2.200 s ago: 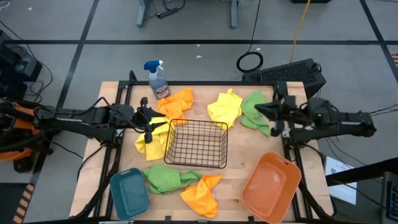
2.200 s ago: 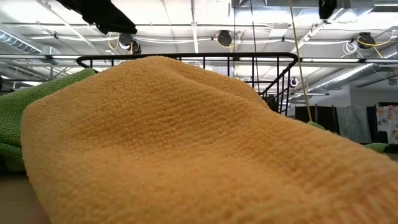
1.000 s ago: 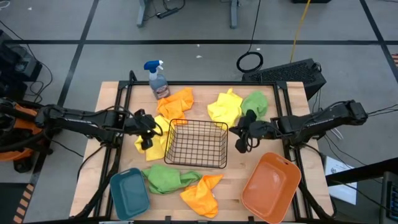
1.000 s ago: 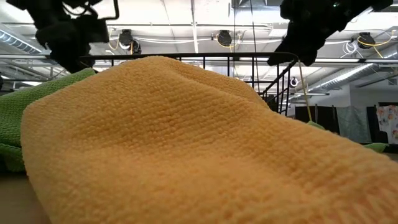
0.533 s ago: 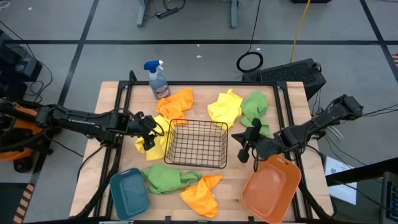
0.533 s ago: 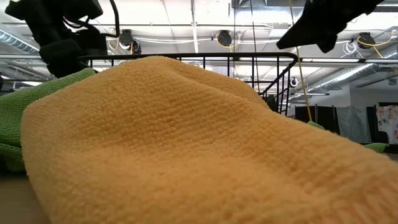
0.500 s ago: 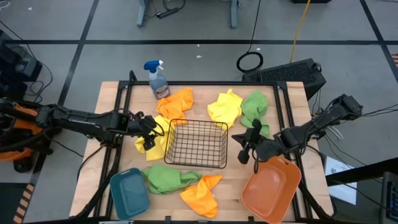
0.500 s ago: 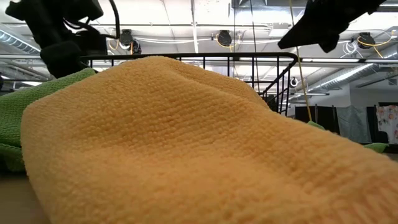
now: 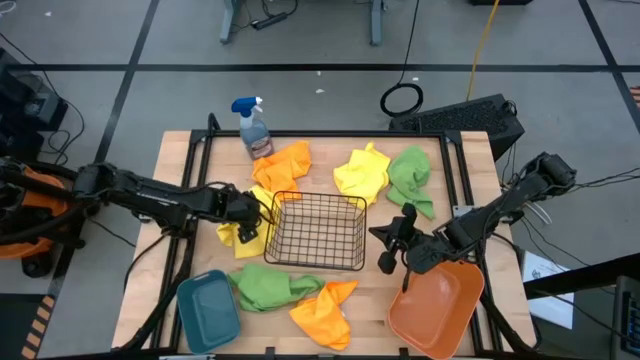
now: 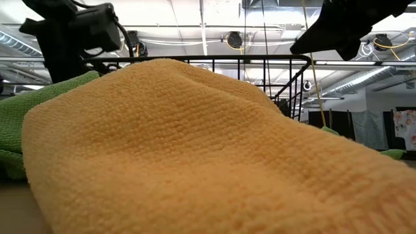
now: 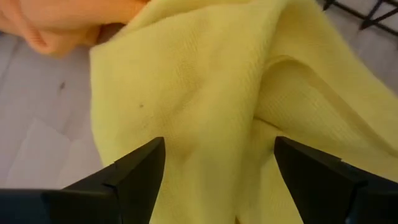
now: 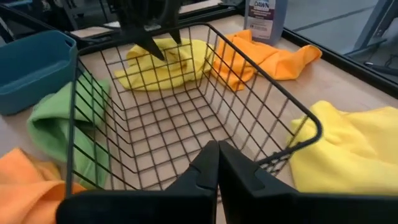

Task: Sort microfiber towel by color & place in baskets
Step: Put the left yellow microfiber cloth into the orange bin

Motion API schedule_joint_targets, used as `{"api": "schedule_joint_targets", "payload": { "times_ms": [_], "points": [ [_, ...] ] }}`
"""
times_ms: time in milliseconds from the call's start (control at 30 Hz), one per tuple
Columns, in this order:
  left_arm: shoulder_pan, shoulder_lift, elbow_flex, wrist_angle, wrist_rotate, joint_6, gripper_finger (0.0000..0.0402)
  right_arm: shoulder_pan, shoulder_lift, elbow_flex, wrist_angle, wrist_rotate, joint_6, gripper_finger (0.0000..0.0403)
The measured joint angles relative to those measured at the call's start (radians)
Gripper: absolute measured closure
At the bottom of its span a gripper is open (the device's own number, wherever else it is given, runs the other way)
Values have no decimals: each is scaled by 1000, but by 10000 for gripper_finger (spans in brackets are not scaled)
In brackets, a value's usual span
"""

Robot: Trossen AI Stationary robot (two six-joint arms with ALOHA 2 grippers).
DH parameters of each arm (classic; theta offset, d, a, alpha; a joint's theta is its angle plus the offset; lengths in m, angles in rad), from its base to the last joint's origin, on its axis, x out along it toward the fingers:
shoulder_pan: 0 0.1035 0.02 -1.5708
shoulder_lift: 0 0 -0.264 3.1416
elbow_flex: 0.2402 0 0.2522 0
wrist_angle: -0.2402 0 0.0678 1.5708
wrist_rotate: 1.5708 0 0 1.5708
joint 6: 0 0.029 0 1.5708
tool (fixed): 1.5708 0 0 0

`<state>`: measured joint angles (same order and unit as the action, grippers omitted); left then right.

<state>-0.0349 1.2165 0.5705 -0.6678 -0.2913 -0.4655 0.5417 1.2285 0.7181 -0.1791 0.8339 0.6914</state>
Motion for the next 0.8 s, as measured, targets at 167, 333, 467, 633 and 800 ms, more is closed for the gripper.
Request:
{"api": "schedule_joint_targets", "payload": {
  "times_ms": [167,333,467,633,800],
  "points": [
    [0,98,0,33,0,0,96,2,17,0,16,-2,0,403],
    [0,190,6,66,-3,-1,137,2,19,0,18,-2,-2,403],
    [0,232,9,74,-17,-1,199,4,19,0,18,-2,-13,403],
    [1,206,6,-13,-31,26,303,4,19,0,18,-2,-22,403],
    [2,129,43,-106,-73,-37,386,4,19,0,21,3,-23,403]
  ]
}}
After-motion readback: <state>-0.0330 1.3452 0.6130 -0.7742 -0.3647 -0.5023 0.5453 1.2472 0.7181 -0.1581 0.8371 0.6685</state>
